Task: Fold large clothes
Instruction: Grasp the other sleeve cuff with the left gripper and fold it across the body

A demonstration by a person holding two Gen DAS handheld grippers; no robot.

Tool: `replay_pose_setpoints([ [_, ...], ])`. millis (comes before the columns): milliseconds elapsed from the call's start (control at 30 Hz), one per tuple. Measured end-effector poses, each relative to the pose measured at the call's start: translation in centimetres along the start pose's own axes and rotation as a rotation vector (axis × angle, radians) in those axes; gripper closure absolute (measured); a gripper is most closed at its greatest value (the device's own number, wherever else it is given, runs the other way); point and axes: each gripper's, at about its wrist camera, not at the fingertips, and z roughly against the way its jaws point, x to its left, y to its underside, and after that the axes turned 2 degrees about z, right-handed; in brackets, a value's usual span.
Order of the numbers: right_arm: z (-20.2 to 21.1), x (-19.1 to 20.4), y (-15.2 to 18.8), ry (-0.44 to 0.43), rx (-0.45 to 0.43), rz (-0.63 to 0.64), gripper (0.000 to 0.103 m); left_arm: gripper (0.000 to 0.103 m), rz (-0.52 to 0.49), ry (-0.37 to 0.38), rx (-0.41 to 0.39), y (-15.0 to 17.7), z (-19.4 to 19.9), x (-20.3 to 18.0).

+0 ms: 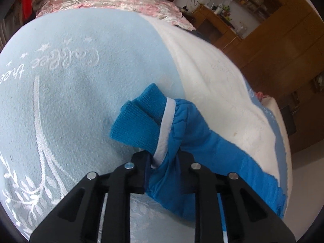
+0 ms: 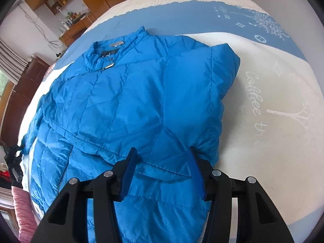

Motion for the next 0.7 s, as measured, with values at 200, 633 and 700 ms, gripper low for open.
replay_pose_setpoints([
  [200,2.3,0.3,1.1,-0.006,-0.040,0.024,0.052,0.087,-0.204,0.090,-0.155,2.6,6.1,-7.4],
  [633,3.1,1.5,1.0,-0.012,-0.066,0.039,0.052,0.087,-0.794,0.484,-0.073,22.5,12.5,-33.1],
  [700,3.0,1.5,1.0,-0.014,-0.065,0.038,0.052,0.087,-0.849,0.489,-0.036,25.7,11.2,-35.4],
])
